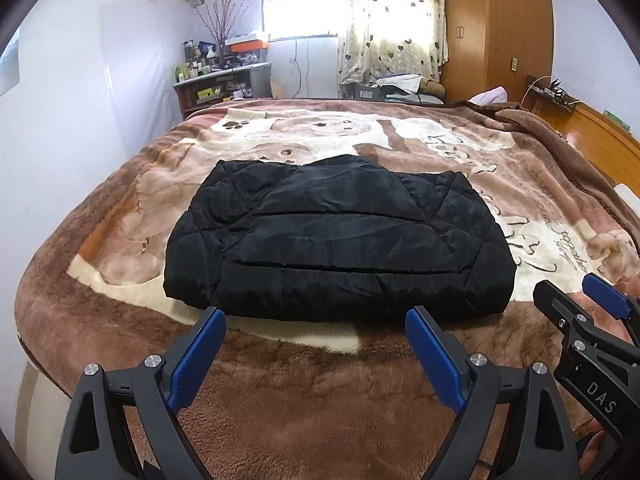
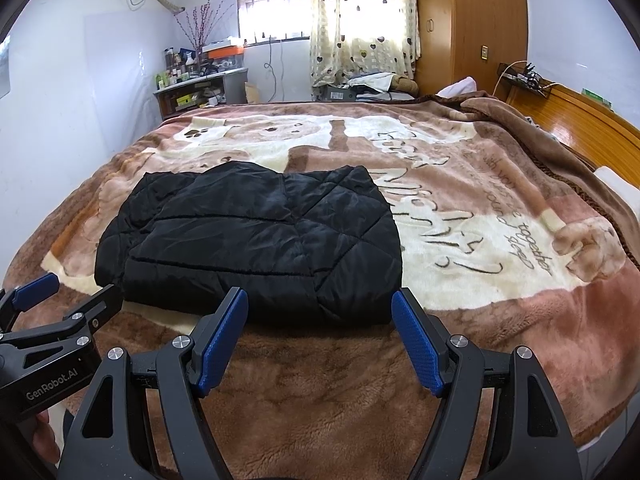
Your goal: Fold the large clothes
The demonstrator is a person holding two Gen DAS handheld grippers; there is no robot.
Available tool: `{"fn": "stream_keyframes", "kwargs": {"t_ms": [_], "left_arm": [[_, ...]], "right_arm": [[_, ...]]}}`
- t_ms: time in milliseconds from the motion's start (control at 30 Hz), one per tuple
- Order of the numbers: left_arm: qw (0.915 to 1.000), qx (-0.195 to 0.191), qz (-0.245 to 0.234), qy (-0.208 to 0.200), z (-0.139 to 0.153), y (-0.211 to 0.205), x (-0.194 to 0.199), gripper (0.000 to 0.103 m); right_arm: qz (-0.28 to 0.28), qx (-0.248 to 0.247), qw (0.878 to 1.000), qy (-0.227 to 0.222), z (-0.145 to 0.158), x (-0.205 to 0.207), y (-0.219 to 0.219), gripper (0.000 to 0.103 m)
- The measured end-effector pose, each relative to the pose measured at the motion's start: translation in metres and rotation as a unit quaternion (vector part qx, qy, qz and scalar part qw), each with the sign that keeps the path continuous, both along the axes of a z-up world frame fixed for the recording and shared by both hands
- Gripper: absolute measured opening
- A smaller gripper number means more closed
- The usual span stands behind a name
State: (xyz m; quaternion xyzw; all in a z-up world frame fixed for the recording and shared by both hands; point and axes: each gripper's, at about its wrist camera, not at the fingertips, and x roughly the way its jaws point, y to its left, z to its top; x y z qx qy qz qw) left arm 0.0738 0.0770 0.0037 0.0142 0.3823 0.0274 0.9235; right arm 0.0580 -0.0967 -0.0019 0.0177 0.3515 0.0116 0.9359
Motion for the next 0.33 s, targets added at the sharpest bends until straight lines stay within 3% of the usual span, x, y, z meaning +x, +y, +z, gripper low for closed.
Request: {"fn": "stream_keyframes", "kwargs": {"t_ms": [333], "left_arm": [[1.0000, 0.001, 0.003, -0.001, -0.0014, 0.0008, 0.0004, 0.092]], "right_arm": [[-0.001, 0.005, 1.000, 0.008, -0.0037, 0.0039, -0.0007, 0.074]]}}
